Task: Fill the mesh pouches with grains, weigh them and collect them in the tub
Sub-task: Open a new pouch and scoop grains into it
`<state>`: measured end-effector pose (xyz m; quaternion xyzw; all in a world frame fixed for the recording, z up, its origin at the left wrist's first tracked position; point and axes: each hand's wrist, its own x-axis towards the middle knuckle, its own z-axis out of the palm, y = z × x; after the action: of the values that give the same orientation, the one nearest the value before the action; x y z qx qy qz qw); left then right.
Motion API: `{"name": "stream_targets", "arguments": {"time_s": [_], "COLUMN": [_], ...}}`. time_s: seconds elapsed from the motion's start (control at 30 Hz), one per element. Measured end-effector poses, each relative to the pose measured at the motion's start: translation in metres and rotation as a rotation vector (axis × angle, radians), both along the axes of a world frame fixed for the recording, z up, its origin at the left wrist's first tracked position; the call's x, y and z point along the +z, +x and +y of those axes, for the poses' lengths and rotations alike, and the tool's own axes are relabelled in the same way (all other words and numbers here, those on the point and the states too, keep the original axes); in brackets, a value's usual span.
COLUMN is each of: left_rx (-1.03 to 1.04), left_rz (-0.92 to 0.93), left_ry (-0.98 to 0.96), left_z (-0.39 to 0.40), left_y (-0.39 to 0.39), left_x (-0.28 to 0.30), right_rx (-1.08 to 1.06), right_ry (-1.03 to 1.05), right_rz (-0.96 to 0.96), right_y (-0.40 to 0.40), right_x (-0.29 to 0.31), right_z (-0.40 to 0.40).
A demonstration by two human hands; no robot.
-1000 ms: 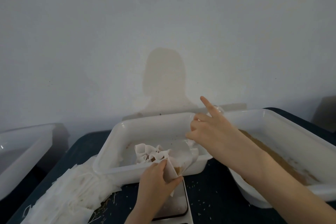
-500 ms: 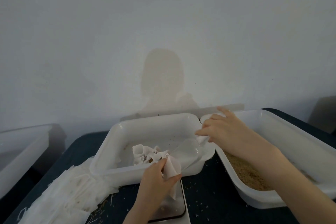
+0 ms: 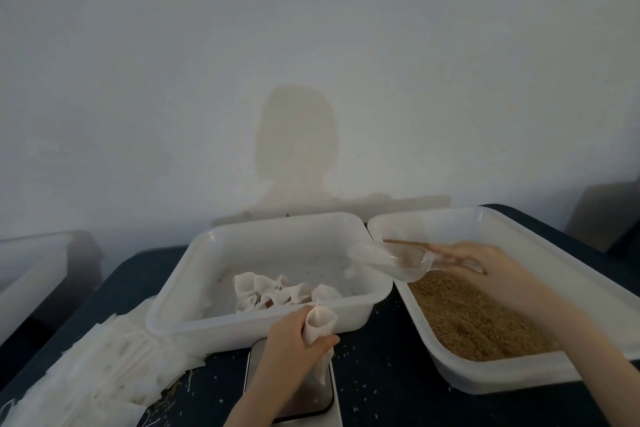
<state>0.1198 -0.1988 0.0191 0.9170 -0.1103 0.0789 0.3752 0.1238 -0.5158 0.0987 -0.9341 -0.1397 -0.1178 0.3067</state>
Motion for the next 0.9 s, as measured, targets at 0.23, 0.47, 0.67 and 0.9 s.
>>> {"name": "stream_targets", "arguments": {"time_s": [0.23, 0.47, 0.67, 0.9], "left_rx": [-0.010, 0.088, 0.146, 0.046], "left_rz": [0.014, -0.041, 0.037, 0.070], "left_ry": [0.115, 0.083, 0.154, -0.102], "left_z": [0.007, 0.032, 0.060, 0.089], "left_y": [0.000, 0.001, -0.004, -0.023], "left_x": [-0.013, -0.030, -0.034, -0.034], "right_rx": [-0.166, -0.314, -0.350, -0.420], "right_ry": [0.049, -0.037, -0.234, -0.376], "right_rz": [0.072, 0.167, 0.286, 0.308], "right_y": [0.003, 0.017, 0.019, 0.009], "right_x": [-0.021, -0.050, -0.061, -0.055], "right_z": [-0.018, -0.036, -0.035, -0.020]}}
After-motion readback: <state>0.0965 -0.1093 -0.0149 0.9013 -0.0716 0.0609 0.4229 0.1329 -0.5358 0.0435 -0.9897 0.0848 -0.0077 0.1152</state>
